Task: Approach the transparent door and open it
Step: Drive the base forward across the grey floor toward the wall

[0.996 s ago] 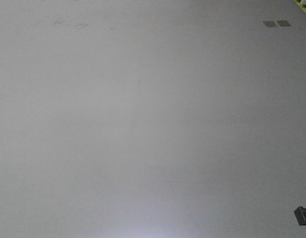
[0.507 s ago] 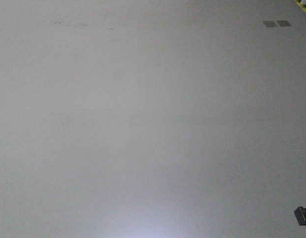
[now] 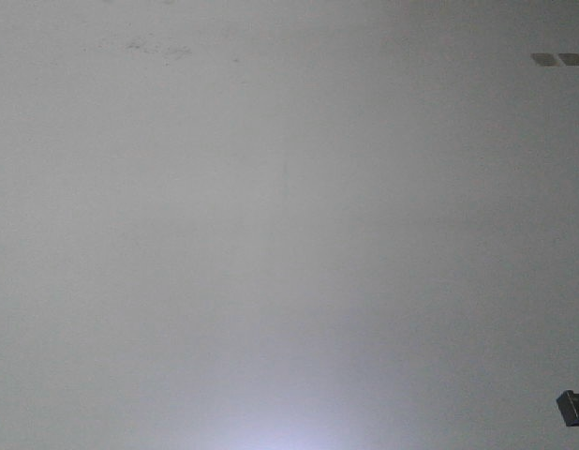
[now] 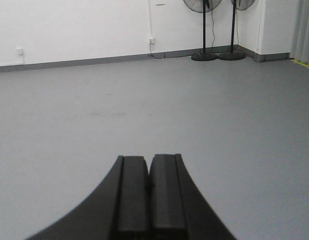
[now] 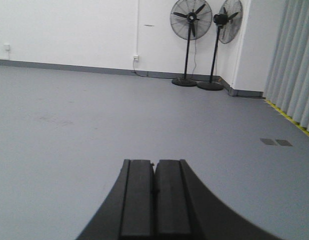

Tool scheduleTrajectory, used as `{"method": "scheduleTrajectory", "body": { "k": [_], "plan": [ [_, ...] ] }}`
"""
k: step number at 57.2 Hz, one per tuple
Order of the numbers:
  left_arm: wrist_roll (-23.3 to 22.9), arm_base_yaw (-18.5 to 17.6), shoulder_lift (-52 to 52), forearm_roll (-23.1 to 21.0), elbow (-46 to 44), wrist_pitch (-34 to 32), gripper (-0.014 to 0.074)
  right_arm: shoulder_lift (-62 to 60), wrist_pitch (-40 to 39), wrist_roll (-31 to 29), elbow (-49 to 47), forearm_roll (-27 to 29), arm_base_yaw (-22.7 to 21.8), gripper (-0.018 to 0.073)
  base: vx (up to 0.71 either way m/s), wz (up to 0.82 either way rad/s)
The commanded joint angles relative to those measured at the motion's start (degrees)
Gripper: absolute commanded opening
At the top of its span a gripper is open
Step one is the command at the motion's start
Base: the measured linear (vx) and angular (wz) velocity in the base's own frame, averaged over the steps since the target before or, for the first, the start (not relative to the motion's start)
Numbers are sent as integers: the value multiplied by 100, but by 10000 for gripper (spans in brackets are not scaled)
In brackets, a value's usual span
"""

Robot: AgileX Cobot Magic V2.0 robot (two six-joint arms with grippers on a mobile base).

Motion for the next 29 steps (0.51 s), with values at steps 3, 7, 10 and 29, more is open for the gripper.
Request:
{"method": "scheduleTrajectory", "body": {
  "k": [3,7,10,29],
  "plan": [
    [-42,-30,-86,-69,86,-500,-3,-97,-459,-4,25,9,-32,-1,21,20],
    [-42,-30,-86,-69,86,-500,-3,-97,-459,-4,25,9,-32,-1,21,18],
    [-42,-30,-86,-69,86,-500,-3,-97,-459,-4,25,9,-32,-1,22,13],
    [-42,-30,-86,-69,86,-500,-3,-97,-459,-4,25,9,-32,-1,27,6]
  ]
}}
